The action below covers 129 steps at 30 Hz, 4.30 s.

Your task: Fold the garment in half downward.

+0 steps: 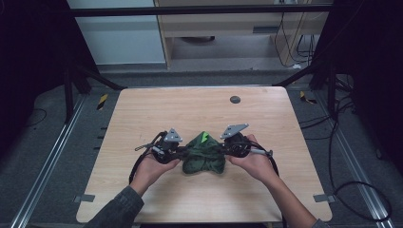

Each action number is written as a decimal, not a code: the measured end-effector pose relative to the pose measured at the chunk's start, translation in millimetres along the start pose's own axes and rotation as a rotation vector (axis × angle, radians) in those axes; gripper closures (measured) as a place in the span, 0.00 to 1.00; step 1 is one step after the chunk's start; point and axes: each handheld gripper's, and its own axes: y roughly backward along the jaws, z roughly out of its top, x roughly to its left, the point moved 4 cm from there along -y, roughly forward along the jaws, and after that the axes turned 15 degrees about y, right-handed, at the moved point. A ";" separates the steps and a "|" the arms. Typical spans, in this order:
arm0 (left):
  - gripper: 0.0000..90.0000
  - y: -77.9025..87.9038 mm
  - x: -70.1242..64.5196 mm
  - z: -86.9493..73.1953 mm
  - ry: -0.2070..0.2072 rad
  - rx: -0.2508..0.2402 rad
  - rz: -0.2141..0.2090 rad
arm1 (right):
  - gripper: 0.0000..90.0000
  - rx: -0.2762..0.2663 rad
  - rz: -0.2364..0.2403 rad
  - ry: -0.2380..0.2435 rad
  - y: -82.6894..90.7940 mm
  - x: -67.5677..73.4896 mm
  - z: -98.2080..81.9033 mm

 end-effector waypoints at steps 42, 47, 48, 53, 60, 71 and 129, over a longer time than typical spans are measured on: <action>0.81 -0.4 -11.0 -25.5 -0.013 0.002 -0.026 | 0.73 0.008 0.036 0.019 4.7 31.1 -11.1; 0.80 -0.2 -11.2 -28.5 -0.014 0.007 -0.027 | 0.72 0.008 0.038 0.015 5.6 33.7 -13.8; 0.80 -0.1 -11.5 -29.7 -0.015 0.005 -0.028 | 0.71 0.008 0.036 0.012 6.0 34.7 -15.0; 0.80 -0.4 -12.4 -32.9 -0.009 0.002 -0.027 | 0.70 0.008 0.038 0.008 6.9 37.0 -17.9; 0.80 -1.6 -13.6 -41.1 -0.014 0.012 -0.029 | 0.69 0.017 0.048 0.002 6.0 43.3 -24.0; 0.79 2.5 -11.1 -45.7 -0.009 0.008 -0.026 | 0.67 0.018 0.055 -0.003 4.7 48.5 -25.5; 0.63 4.3 -27.2 -58.2 -0.048 0.021 -0.016 | 0.33 0.038 0.042 0.012 7.9 70.1 -33.0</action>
